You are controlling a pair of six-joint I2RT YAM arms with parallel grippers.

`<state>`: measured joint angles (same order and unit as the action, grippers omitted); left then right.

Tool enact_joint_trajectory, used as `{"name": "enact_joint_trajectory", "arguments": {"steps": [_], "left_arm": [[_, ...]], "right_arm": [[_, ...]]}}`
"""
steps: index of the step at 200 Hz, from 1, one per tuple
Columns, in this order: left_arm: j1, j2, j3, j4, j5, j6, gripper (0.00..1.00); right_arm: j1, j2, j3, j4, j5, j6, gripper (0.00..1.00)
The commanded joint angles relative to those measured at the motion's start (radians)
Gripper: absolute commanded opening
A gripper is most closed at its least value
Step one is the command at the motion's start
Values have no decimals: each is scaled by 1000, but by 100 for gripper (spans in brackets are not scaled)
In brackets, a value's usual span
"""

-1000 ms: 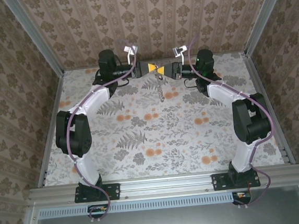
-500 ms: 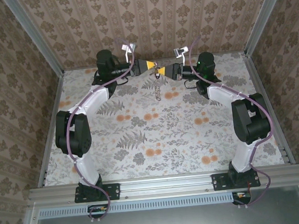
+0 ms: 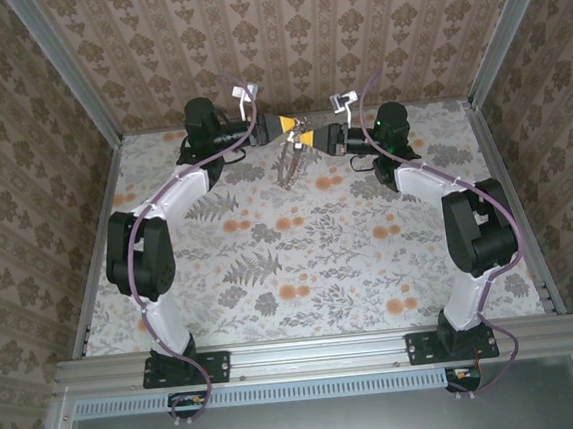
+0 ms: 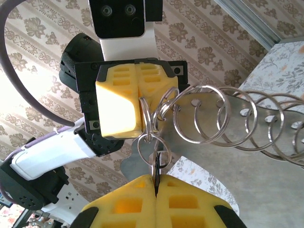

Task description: Put the keys on the keyring

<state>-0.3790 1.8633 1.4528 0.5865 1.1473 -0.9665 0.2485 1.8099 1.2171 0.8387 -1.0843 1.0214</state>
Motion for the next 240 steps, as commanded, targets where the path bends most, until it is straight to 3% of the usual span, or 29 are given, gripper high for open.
{"name": "enact_joint_trajectory", "arguments": {"steps": [1, 126, 177, 240], "left_arm": [[1, -27, -9, 94, -17, -35, 0], [-15, -50, -44, 101, -43, -28, 0], [-12, -56, -45, 105, -53, -32, 0], [-8, -60, -58, 124, -62, -33, 0]], "right_arm": [[28, -6, 23, 8, -22, -17, 0], [68, -5, 58, -95, -2, -72, 0], [27, -113, -69, -184, 23, -145, 27], [-3, -285, -169, -340, 109, -238, 34]]}}
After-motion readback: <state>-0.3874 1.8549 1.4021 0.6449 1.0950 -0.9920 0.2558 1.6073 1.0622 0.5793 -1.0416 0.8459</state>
